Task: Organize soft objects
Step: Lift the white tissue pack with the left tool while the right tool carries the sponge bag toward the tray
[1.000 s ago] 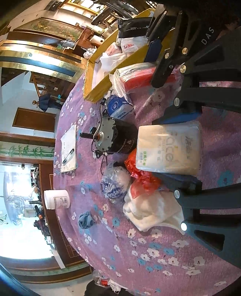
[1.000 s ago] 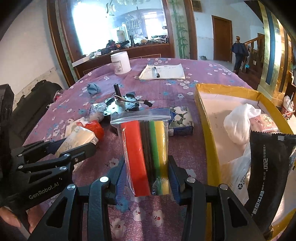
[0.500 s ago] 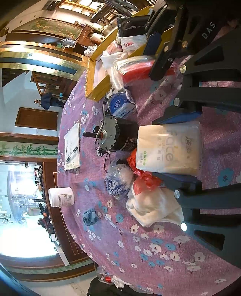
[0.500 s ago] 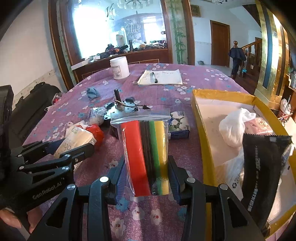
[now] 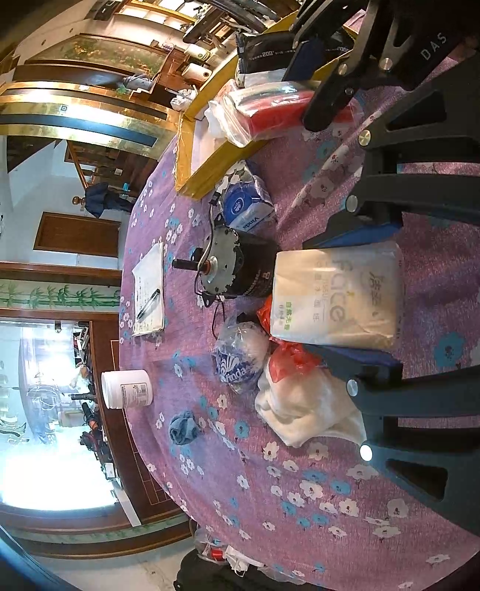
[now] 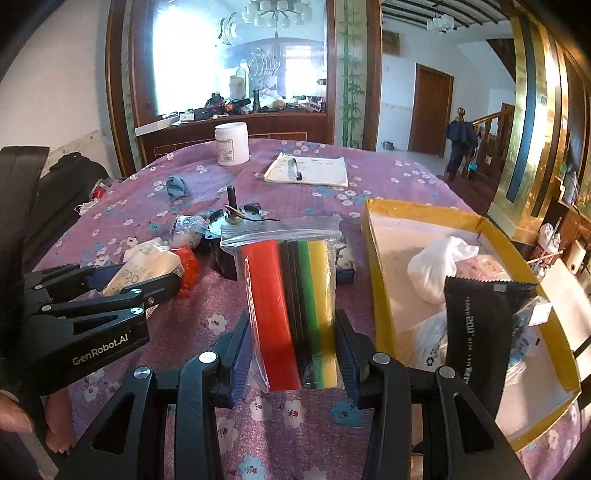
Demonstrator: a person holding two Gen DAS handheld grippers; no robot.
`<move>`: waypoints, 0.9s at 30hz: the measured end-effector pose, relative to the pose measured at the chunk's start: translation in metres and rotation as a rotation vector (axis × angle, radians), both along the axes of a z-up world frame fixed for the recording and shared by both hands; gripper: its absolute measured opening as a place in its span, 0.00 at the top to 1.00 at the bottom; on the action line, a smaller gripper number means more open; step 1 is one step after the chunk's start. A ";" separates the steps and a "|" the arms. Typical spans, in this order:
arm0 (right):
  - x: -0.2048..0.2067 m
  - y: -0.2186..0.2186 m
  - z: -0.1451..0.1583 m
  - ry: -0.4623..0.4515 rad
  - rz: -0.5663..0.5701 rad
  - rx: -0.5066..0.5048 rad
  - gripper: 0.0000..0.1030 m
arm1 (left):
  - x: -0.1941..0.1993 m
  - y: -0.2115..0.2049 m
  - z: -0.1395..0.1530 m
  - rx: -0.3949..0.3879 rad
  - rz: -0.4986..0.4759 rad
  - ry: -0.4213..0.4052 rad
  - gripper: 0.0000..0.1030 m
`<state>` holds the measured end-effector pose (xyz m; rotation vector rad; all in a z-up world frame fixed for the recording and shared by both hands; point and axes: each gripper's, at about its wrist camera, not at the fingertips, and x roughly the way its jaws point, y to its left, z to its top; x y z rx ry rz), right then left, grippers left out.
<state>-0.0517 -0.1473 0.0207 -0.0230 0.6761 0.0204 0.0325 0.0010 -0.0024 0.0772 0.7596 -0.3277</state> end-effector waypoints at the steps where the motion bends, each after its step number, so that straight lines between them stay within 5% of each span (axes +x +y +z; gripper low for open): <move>1: 0.000 0.000 0.000 -0.001 0.000 -0.001 0.57 | 0.000 0.000 0.000 0.000 -0.001 0.001 0.57; 14: -0.004 0.000 0.007 -0.020 0.002 -0.009 0.56 | -0.001 0.000 0.002 -0.004 -0.003 -0.008 0.57; 27: -0.027 -0.043 0.049 -0.109 -0.056 0.057 0.56 | -0.012 -0.018 0.025 -0.043 -0.046 -0.028 0.57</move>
